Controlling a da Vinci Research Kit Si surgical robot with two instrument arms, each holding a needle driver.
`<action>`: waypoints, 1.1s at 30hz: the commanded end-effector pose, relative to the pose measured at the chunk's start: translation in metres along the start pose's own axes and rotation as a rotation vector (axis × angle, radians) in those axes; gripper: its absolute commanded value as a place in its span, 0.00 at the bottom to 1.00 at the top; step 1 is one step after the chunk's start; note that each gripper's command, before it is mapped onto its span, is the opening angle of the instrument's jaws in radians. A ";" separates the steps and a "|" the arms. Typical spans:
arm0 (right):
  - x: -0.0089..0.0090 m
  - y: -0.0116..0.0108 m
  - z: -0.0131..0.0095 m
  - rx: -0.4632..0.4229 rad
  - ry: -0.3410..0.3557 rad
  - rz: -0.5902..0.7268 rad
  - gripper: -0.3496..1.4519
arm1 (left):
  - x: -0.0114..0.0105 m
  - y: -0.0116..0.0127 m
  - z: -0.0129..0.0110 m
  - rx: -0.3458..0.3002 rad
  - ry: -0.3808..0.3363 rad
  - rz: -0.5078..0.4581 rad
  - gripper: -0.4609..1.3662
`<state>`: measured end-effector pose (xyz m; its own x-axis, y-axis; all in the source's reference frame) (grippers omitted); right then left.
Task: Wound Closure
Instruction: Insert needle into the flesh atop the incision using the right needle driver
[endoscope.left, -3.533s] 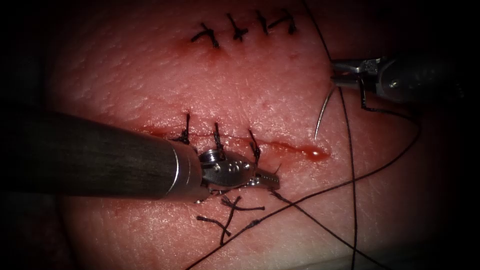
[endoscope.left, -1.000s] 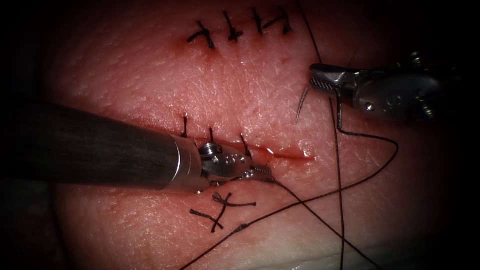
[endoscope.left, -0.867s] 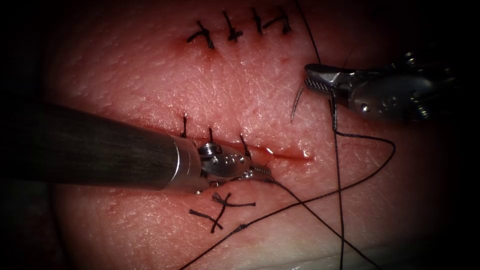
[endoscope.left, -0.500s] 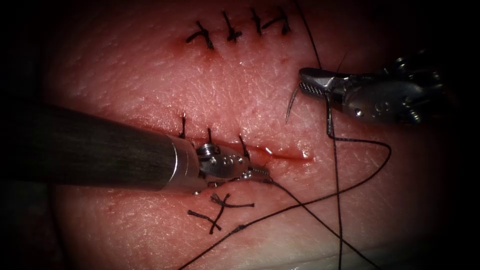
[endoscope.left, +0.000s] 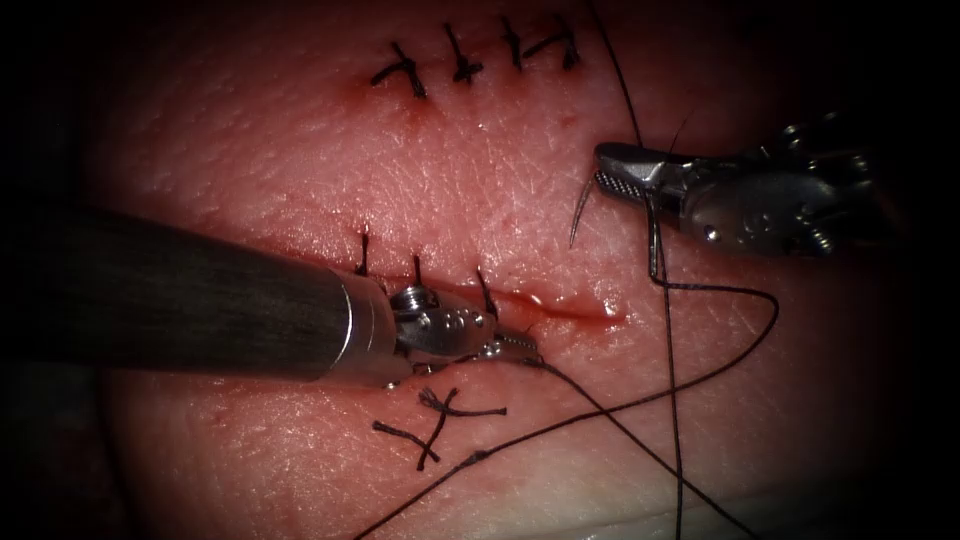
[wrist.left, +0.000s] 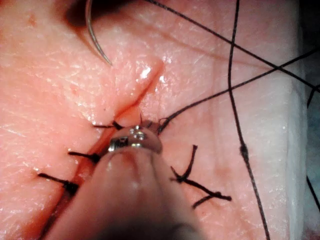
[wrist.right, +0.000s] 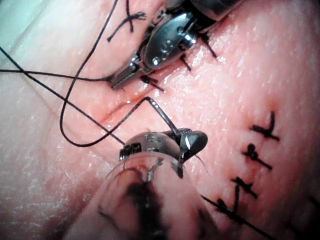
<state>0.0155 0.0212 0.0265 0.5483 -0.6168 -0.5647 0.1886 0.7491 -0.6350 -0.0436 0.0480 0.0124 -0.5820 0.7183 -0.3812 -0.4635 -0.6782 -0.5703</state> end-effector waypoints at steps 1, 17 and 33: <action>0.0000 -0.0001 0.0001 -0.010 0.000 -0.002 0.00 | 0.0000 0.0000 0.0000 -0.002 0.000 -0.001 0.14; 0.0003 -0.0016 0.0010 -0.027 -0.001 -0.019 0.00 | 0.0001 0.0003 -0.0002 -0.001 -0.003 0.003 0.13; 0.0003 -0.0045 0.0014 -0.045 -0.032 -0.200 0.00 | 0.0003 0.0007 -0.0005 -0.001 -0.001 -0.001 0.15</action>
<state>0.0159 0.0178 0.0301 0.5293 -0.7442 -0.4074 0.2656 0.6014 -0.7535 -0.0438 0.0477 0.0115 -0.5839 0.7184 -0.3781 -0.4643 -0.6776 -0.5704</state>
